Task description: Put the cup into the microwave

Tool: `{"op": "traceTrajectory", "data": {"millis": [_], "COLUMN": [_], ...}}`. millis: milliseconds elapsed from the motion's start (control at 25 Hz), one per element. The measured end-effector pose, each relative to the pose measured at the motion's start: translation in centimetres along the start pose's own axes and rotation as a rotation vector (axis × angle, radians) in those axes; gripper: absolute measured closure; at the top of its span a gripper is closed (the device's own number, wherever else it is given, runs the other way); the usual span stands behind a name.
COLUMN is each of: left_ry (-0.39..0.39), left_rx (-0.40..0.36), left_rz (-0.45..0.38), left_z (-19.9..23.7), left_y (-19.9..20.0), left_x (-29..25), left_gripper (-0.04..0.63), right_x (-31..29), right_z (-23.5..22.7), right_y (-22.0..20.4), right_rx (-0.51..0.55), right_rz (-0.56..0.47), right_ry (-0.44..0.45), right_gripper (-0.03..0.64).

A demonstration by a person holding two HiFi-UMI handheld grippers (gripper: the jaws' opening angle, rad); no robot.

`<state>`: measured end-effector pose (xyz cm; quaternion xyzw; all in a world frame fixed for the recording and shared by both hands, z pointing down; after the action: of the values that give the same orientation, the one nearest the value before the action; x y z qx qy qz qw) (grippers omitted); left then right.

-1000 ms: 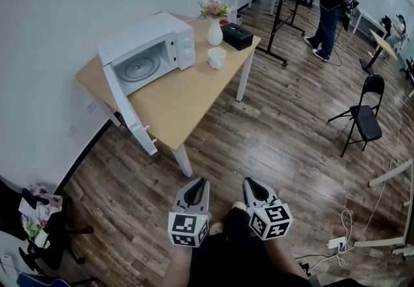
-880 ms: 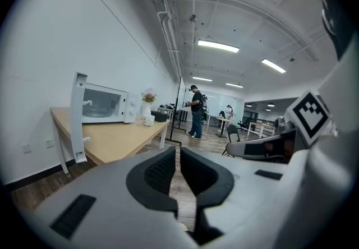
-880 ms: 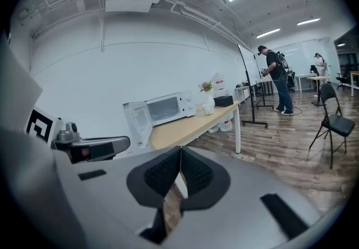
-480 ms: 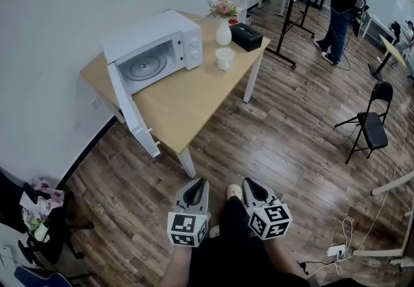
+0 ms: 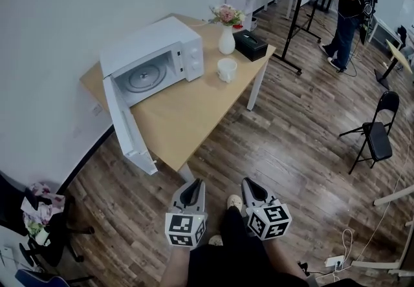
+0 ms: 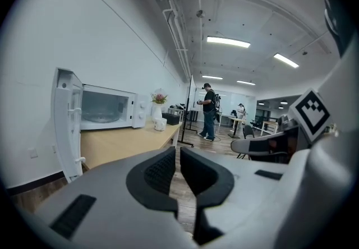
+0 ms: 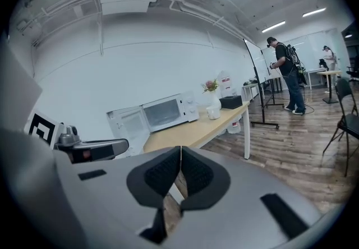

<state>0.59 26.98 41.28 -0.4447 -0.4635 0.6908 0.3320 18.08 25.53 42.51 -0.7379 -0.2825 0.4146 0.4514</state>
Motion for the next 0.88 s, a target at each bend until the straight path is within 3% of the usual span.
{"op": "traceTrajectory", "data": {"millis": [400,880], "left_ry": [-0.007,0.074], "left_rx": [0.026,0.054], "left_rz": [0.018,0.005], "left_z": [1.2,3.0], "left_y": [2.0,4.9], "left_x": [-7.9,-15.7], "left_gripper": [0.589,0.589], "right_x": [-5.5,-12.7], "right_z": [-5.0,-10.2], "right_y": [3.1,7.4], "right_rx": [0.002,0.023], "right_rz": [0.019,0.042], "right_ry": [0.001,0.073], "right_gripper": [0.623,0.623]}}
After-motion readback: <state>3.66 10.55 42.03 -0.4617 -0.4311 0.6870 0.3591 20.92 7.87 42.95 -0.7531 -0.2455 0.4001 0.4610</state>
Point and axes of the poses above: the fingertips, and each gripper's own axes: x backward along the fingers, z to its left, y out of its top, the point moved 5 cm from there along x, backward along the fingers, and after that the axes turned 2 degrees about x, right-handed, at the moved point
